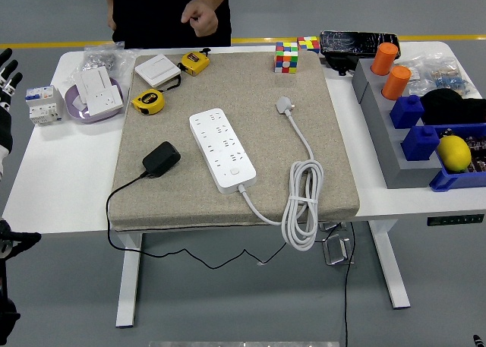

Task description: Pick up the plug,place it near the board,insert it into the board,press the button

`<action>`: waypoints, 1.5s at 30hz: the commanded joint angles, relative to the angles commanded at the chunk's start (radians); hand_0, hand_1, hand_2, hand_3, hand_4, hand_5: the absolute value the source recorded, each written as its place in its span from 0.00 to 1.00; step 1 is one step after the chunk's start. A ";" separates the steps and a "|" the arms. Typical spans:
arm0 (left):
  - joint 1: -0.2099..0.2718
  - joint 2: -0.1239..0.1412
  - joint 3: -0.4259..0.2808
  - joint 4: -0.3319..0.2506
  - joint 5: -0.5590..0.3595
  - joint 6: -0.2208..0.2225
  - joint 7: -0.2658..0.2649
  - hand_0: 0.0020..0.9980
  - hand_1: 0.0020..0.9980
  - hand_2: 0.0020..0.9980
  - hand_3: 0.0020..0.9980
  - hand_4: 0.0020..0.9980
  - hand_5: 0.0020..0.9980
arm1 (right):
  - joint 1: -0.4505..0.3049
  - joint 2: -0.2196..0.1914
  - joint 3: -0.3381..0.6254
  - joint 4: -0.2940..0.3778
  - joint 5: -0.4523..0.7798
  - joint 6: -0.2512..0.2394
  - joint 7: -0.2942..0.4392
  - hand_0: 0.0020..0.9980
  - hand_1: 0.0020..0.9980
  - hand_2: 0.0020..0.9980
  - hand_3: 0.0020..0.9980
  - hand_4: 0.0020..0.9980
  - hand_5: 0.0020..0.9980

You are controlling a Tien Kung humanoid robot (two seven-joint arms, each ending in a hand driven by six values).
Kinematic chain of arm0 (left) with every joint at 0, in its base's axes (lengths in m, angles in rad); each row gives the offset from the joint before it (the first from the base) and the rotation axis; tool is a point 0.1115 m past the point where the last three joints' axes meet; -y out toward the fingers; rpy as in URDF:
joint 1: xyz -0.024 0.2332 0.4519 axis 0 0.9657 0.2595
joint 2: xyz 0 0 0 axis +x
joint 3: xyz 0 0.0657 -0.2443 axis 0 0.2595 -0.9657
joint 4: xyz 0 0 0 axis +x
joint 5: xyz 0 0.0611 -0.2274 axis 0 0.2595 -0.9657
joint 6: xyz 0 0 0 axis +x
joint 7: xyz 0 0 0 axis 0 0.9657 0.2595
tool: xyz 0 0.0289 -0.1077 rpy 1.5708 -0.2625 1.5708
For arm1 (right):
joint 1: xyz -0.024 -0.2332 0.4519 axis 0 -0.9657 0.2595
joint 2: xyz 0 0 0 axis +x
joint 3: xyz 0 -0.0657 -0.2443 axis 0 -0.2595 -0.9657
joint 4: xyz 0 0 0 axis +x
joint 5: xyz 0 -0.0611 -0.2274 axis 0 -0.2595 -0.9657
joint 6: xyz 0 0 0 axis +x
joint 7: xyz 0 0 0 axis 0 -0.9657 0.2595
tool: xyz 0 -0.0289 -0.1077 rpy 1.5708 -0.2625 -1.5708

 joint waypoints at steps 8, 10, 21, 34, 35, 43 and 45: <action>0.029 0.000 -0.020 0.014 0.075 -0.007 0.007 0.90 0.85 0.73 0.65 1.00 0.53 | -0.011 0.005 -0.022 -0.014 -0.026 -0.090 0.070 0.97 0.88 0.82 0.82 1.00 0.88; 0.033 0.000 -0.028 0.037 0.087 -0.023 0.016 0.90 0.85 0.73 0.65 1.00 0.53 | -0.014 0.002 -0.003 -0.022 -0.032 -0.090 0.070 0.97 0.88 0.82 0.82 1.00 0.88; 0.055 0.000 -0.019 0.061 0.166 0.031 0.043 0.63 0.68 0.64 0.65 1.00 0.85 | -0.045 -0.003 -0.002 -0.038 -0.006 -0.097 0.064 0.35 0.33 0.33 0.27 1.00 0.52; 0.046 0.000 -0.005 0.052 0.282 0.009 0.044 0.80 0.85 0.81 0.76 1.00 0.83 | -0.053 -0.005 -0.014 -0.039 -0.002 -0.025 0.027 0.84 0.80 0.76 0.79 1.00 0.59; 0.045 0.000 -0.005 0.049 0.301 0.005 0.046 0.80 0.85 0.81 0.76 1.00 0.83 | -0.053 -0.004 -0.014 -0.040 -0.001 -0.019 0.025 0.84 0.80 0.76 0.79 1.00 0.59; 0.024 0.001 -0.003 0.038 0.427 -0.021 0.059 1.00 1.00 0.98 0.93 1.00 0.84 | -0.050 0.005 -0.023 -0.046 0.018 0.021 0.013 1.00 1.00 0.94 0.96 1.00 0.86; 0.016 0.001 -0.003 0.038 0.442 -0.023 0.061 1.00 1.00 0.98 0.93 1.00 0.84 | -0.048 0.008 -0.023 -0.048 0.020 0.022 0.013 1.00 1.00 0.94 0.96 1.00 0.86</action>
